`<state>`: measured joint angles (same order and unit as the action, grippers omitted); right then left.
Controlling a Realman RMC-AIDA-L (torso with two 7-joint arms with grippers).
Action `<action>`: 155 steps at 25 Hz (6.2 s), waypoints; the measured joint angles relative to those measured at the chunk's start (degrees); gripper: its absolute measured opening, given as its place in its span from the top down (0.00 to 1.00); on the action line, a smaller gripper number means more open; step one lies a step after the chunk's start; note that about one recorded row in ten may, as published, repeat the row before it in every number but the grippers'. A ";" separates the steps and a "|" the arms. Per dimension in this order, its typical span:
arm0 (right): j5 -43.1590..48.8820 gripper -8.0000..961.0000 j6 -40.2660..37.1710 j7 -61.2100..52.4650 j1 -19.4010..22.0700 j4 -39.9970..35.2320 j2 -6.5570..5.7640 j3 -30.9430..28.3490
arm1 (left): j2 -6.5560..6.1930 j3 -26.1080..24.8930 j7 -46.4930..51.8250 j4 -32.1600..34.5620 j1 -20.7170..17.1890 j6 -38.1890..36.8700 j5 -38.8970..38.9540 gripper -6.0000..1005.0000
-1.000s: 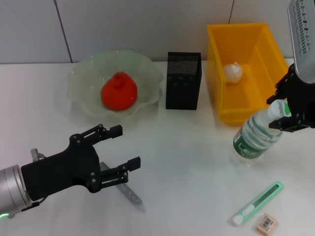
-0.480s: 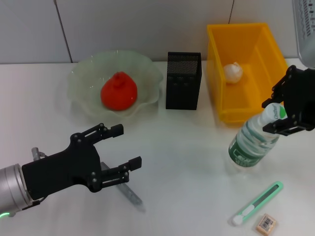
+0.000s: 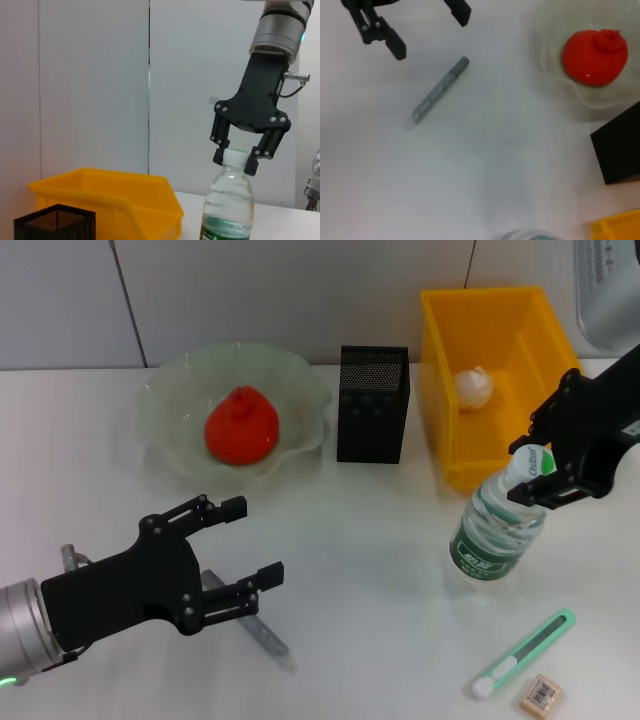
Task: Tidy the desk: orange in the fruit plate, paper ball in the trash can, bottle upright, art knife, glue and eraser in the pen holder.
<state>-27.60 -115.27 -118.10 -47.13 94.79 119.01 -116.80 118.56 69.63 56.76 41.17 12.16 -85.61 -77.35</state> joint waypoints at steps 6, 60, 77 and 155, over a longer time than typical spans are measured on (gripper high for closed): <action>-1.14 0.54 1.89 -1.09 -0.06 -0.73 0.14 0.08 | 0.00 -0.71 -0.39 -0.13 -0.06 -0.04 0.00 0.18; -23.30 0.55 33.79 2.94 -3.11 -27.82 0.07 7.24 | -0.27 -8.64 -4.87 -3.82 -0.59 0.01 0.00 0.18; -26.58 0.56 36.91 5.16 -6.04 -33.34 0.13 7.19 | -0.31 -8.63 -5.43 -4.02 -0.76 0.10 0.00 0.18; -29.71 0.33 38.53 5.55 0.71 -23.06 0.26 9.75 | -0.35 -8.63 -5.22 -4.04 -0.64 -0.05 -0.04 0.18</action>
<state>-57.31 -76.74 -112.55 -46.42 71.73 119.26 -107.05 118.21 60.99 51.54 37.14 11.52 -85.66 -77.39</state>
